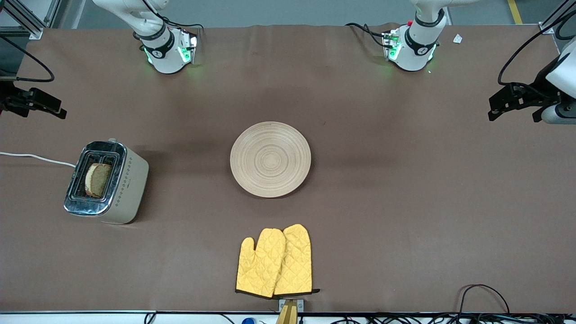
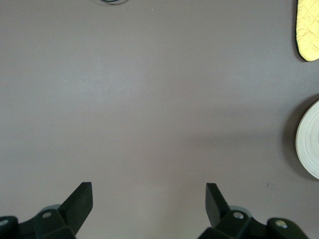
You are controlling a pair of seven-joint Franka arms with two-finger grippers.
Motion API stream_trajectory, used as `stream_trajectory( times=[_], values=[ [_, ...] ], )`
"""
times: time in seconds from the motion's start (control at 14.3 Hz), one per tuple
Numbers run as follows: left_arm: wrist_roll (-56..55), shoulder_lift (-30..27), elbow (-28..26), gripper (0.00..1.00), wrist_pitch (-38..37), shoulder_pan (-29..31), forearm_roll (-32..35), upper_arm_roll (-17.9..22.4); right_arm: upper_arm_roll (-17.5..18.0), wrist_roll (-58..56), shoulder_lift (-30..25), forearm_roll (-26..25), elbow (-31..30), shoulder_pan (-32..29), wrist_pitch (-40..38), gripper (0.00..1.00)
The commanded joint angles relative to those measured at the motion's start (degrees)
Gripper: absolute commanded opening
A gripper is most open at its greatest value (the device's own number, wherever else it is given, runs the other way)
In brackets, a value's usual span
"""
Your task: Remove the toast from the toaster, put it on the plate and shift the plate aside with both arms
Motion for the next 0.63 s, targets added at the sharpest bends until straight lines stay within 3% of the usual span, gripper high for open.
stream_trajectory(
  times=[0.0, 0.56],
  values=[
    [0.77, -0.55, 0.29, 1.0, -1.14, 0.16, 0.19, -0.14, 0.04, 0.47, 0.05, 0.73, 0.04, -0.37, -0.34, 1.0],
    [0.85, -0.64, 0.37, 1.0, -1.14, 0.25, 0.19, 0.03, 0.04, 0.56, 0.14, 0.9, -2.23, -0.46, 1.84, 1.0]
  ],
)
